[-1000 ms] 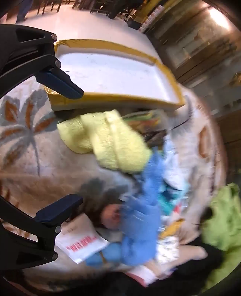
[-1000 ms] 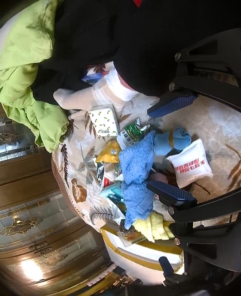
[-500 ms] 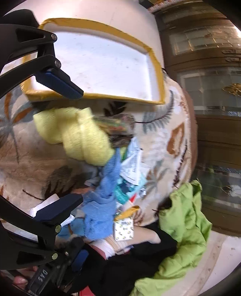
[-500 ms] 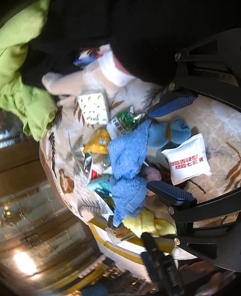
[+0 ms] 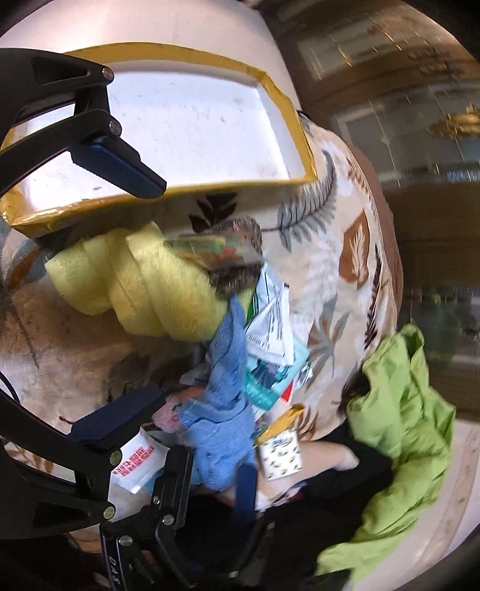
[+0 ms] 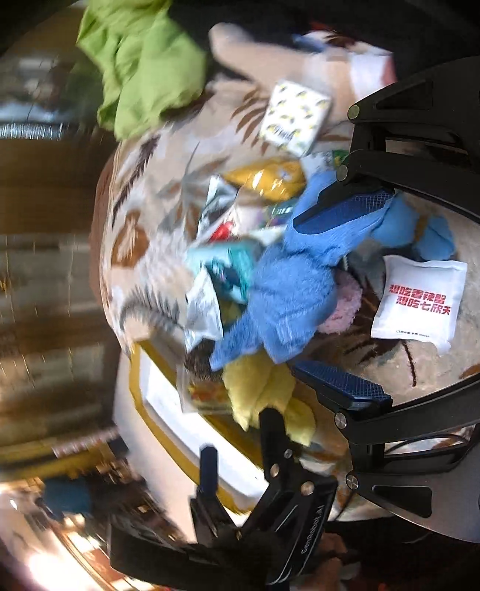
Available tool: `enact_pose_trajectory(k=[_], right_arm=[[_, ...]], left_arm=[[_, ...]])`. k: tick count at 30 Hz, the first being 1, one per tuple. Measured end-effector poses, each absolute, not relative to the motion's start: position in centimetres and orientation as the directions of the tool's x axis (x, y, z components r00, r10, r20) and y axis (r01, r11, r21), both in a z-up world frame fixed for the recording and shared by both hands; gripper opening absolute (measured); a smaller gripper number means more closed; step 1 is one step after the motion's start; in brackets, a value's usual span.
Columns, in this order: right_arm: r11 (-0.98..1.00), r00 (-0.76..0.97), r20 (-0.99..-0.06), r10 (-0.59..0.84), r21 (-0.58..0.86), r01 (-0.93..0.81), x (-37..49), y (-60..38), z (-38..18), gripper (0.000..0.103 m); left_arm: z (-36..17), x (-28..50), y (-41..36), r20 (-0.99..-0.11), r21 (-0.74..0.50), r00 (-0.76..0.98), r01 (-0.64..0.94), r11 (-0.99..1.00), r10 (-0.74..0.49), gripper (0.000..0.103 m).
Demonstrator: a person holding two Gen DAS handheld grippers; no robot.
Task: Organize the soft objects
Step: 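Grasp the yellow towel with the left tool while the right tool grasps the blue towel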
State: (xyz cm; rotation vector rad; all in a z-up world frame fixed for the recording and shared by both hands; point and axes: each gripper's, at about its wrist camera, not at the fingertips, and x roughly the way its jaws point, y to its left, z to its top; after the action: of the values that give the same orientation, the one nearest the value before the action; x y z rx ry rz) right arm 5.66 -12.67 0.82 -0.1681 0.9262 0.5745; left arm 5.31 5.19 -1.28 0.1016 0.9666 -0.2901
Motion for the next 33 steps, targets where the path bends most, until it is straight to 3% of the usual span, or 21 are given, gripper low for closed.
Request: enact_pose_trajectory(k=[9,29,30,32,33], right_arm=[[0.777,0.427,-0.822,0.377,0.029,-0.629,6.1,-11.3,-0.1,0.072],[0.770,0.346,-0.881,0.322,0.031,-0.637,9.6,-10.8,-2.8,0.072],[0.770,0.336,-0.885,0.322,0.039,-0.637,9.7,-10.8,-3.0,0.071],[0.777,0.317,-0.893,0.319,0.055,-0.627,9.8,-10.9,-3.2,0.056],[0.781,0.314,-0.894,0.319,0.061,-0.622,9.8,-11.1,-3.3,0.053]], left_arm=[[-2.8,6.3,4.6,-0.844,-0.069,0.494,0.283,0.957,-0.207,0.102],[-5.5,8.8,2.6,-0.876,-0.040,0.452,0.283,0.958,-0.170,0.101],[-5.7,8.8,2.6,-0.881,-0.041,0.442,0.283,0.958,-0.168,0.101],[-5.6,8.8,2.5,-0.878,-0.043,0.446,0.287,0.957,-0.174,0.098],[-5.5,8.7,2.5,-0.875,-0.043,0.452,0.285,0.958,-0.174,0.084]])
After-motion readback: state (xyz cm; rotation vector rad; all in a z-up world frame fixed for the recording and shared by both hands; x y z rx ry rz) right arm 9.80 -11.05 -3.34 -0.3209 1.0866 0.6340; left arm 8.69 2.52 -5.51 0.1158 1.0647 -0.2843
